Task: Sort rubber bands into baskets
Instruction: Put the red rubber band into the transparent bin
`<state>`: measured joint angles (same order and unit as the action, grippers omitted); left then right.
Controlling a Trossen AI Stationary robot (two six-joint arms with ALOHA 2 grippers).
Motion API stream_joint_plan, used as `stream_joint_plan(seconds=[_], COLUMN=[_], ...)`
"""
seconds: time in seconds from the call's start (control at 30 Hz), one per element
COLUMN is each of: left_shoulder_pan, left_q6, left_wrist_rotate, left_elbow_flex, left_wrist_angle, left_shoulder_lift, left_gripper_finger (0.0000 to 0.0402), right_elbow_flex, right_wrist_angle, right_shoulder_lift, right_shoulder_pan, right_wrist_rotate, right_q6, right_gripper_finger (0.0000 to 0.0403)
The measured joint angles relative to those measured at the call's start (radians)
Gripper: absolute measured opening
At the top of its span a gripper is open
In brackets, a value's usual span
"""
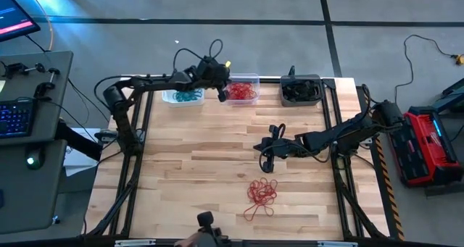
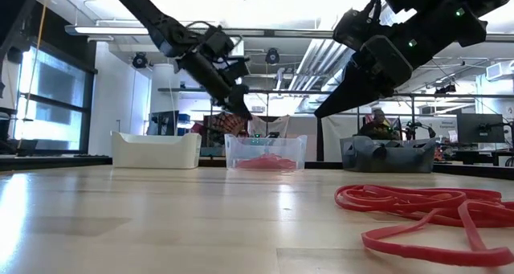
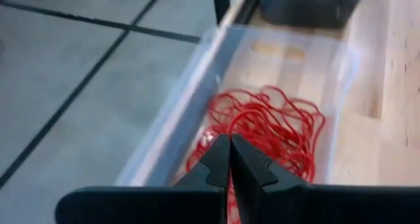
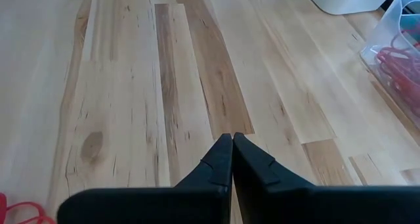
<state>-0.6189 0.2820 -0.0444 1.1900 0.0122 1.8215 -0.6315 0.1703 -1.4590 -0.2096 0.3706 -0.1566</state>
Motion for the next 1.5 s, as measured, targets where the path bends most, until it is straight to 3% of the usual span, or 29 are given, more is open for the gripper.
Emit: stream_joint_plan(seconds=[0.23, 0.53, 0.67, 0.83, 1.03, 1.3, 1.5], left_shoulder_pan=[0.028, 0.059, 0.075, 0.107, 0.171, 0.265, 0.343], left_q6=[0.036, 0.019, 0.034, 0.018, -0.009, -0.051, -0.107], left_wrist_rotate=[0.025, 0.032, 0.039, 0.038, 0.040, 0.079, 0.086], left_elbow_flex=[0.000, 0.000, 0.000, -0.007, -0.119, -0.246, -0.362], left_wrist_angle=[0.017, 0.046, 0.046, 0.063, 0.232, 0.314, 0.434], left_shoulder_lift=[0.050, 0.050, 0.050, 0.050, 0.024, -0.054, -0.091], left_gripper_finger=[0.0007, 0.0076, 0.0088, 0.0080, 0.0055, 0.0042, 0.0042], right_elbow_flex=[0.000, 0.000, 0.000, 0.000, 0.000, 0.000, -0.001], right_wrist_angle=[0.000, 0.000, -0.001, -0.026, -0.091, -0.108, -0.148], right_shoulder_lift=[0.000, 0.000, 0.000, 0.000, 0.000, 0.000, 0.000], right_shoulder_pan=[0.000, 0.000, 0.000, -0.009, -0.035, -0.108, -0.156], right_wrist_rotate=[0.000, 0.001, 0.001, -0.025, -0.113, -0.198, -0.227], right_q6=[-0.001, -0.023, -0.026, -0.047, -0.155, -0.258, -0.342], right_gripper_finger=[0.0000, 0.0000, 0.0000, 0.0000, 0.0000, 0.0002, 0.0039])
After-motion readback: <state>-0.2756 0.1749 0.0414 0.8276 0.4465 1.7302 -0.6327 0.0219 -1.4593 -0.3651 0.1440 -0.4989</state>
